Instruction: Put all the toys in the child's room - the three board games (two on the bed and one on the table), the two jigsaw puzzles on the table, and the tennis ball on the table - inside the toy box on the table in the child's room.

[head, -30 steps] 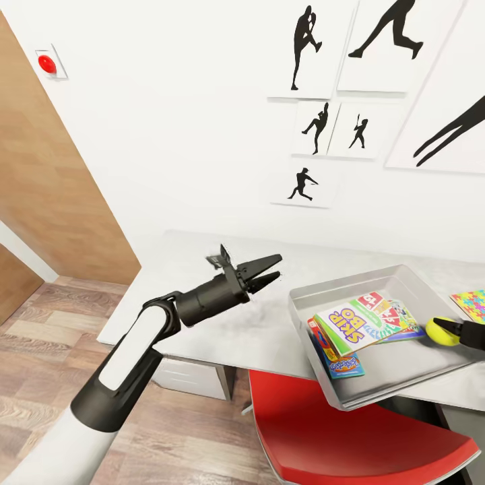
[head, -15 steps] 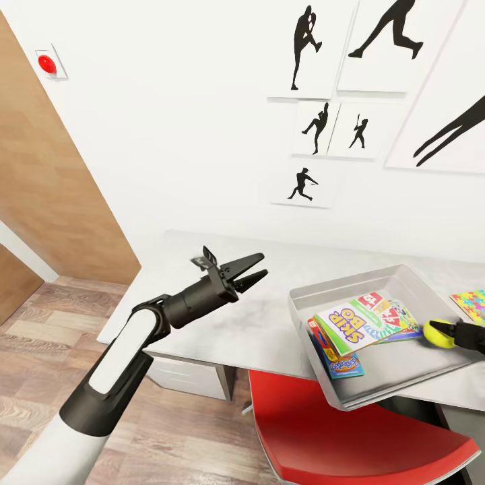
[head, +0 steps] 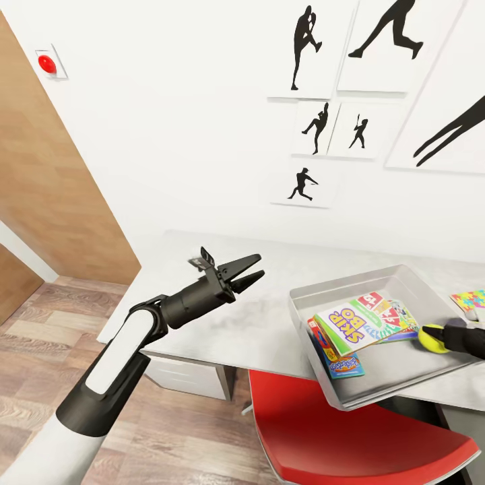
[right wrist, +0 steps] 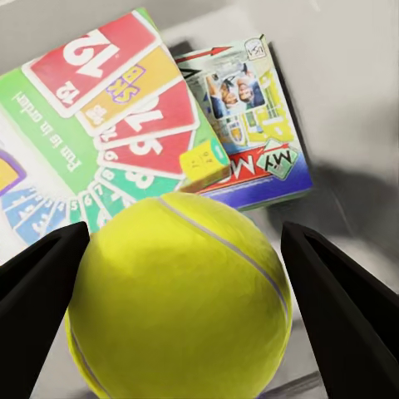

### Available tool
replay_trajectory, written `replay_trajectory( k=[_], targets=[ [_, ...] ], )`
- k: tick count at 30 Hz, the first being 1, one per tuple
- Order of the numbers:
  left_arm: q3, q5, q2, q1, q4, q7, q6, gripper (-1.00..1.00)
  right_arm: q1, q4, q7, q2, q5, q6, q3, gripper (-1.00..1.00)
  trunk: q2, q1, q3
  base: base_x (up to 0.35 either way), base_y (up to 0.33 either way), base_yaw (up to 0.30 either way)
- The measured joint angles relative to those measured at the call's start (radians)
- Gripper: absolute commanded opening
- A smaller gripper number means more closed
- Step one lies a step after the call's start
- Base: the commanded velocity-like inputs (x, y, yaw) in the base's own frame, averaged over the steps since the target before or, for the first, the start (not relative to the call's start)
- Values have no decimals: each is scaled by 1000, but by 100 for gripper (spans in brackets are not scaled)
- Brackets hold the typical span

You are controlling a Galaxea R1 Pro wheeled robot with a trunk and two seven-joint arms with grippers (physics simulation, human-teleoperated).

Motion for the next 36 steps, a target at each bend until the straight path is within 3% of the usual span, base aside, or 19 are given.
replay_trajectory(
  k=[17, 27, 36],
  targets=[
    [0, 0, 2, 0, 0, 2, 0, 100, -3, 0, -3, 1, 17, 0, 37, -100, 0, 0, 0, 0, 0, 0],
    [0, 0, 2, 0, 0, 4, 0, 100, -9, 0, -4, 1, 87, 0, 85, -100, 0, 0, 0, 0, 0, 0],
    [0, 0, 1, 0, 0, 5, 0, 100, -10, 0, -5, 4, 123, 0, 106, -100, 0, 0, 0, 0, 0, 0]
  ],
)
